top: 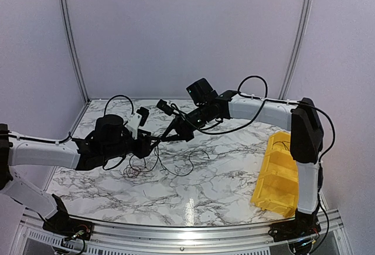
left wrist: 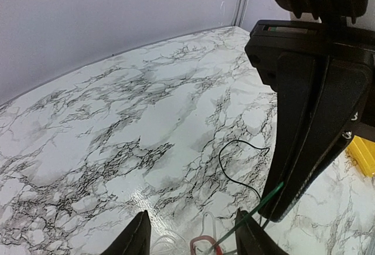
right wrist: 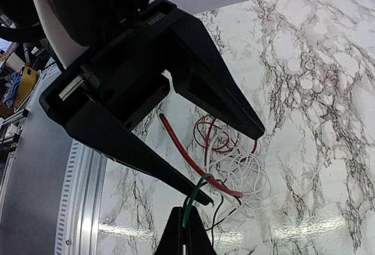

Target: Untangle the cables

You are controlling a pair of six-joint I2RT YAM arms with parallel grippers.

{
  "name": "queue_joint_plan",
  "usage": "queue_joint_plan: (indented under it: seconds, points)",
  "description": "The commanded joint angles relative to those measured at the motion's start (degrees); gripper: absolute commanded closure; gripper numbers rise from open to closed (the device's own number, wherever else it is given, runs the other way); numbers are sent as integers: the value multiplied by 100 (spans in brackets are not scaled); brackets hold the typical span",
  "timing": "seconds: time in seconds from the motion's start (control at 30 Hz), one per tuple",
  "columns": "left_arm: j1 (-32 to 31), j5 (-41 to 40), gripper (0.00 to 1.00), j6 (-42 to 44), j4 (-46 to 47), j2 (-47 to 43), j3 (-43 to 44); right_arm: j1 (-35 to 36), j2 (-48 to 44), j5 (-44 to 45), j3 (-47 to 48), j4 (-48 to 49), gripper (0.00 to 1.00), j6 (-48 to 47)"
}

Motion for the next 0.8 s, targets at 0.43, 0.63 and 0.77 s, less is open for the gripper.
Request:
queue_joint_plan:
  seconds: [0.43,0.63,0.77]
  points:
    - [-1,-660,49,43,278,1618,734,20,-948,-698,1272,-967,100,-608]
    - [7,-673,49,-46,660,2161,564,-350,-1483,-614,2276,-1108,100,-662]
    - [69,-664,50,-100,718,2288,550,-673,-1771,-514,2659,-1106,100,-743]
